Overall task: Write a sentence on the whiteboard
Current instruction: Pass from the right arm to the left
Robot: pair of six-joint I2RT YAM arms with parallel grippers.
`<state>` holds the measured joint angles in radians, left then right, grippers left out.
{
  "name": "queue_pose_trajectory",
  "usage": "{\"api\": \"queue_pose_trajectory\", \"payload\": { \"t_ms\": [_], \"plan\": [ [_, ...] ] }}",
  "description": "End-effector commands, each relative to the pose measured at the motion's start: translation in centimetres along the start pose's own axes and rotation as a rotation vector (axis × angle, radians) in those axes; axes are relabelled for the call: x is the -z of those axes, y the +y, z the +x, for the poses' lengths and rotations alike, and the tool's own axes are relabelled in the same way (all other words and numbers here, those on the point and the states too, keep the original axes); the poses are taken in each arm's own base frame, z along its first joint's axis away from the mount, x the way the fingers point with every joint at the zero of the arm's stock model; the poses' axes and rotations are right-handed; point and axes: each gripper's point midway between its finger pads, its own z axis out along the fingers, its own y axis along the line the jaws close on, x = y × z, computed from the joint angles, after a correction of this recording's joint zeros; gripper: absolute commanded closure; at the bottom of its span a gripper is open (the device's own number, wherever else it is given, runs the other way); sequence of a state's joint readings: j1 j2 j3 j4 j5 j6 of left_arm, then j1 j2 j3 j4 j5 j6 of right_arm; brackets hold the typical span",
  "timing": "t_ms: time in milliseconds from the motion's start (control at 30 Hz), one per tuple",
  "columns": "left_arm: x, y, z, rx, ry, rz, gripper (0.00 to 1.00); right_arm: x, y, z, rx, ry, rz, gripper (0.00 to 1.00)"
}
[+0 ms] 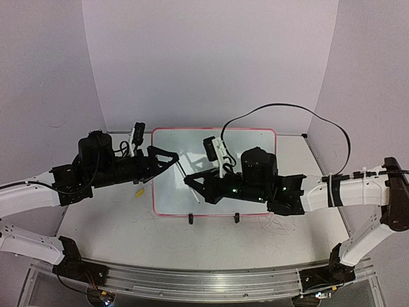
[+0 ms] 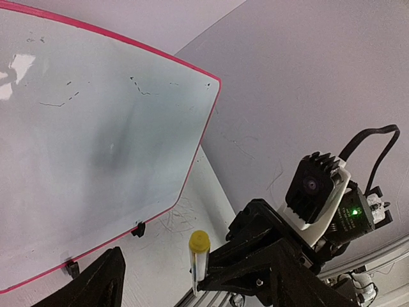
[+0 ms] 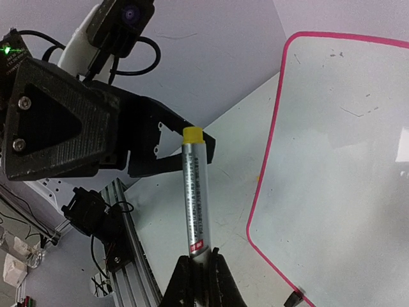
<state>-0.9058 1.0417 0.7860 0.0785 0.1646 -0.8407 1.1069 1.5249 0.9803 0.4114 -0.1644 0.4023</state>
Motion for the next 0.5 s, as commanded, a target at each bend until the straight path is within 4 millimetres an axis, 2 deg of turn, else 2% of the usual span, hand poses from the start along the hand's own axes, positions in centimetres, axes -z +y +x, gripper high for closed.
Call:
{"api": "queue_pose_trajectory", "payload": {
  "t_ms": [0, 100, 200, 333, 467],
  "plan": [
    [0.7, -3.9, -1.2, -0.058, -0.041, 0.139, 0.19, 2.3, -0.4, -4.1, -0.117, -0.157, 0.038, 1.0],
    [1.0, -5.1, -0.5, -0.089, -0.034, 0.229, 0.18, 3.1, -0.8, -5.7, -0.205, -0.202, 0.021, 1.0],
    [0.4, -6.5, 0.4, -0.099, 0.005, 0.315, 0.19, 3.9, 0.4, -7.4, -0.236, -0.242, -0.049, 1.0],
    [-0.9, -8.2, 1.5, -0.103, 0.049, 0.401, 0.26, 5.3, 1.8, -9.7, -0.261, -0.312, -0.109, 1.0],
    [-1.9, -9.7, 2.2, -0.108, 0.072, 0.474, 0.32, 6.0, 2.8, -11.0, -0.265, -0.348, -0.153, 1.0]
  ]
}}
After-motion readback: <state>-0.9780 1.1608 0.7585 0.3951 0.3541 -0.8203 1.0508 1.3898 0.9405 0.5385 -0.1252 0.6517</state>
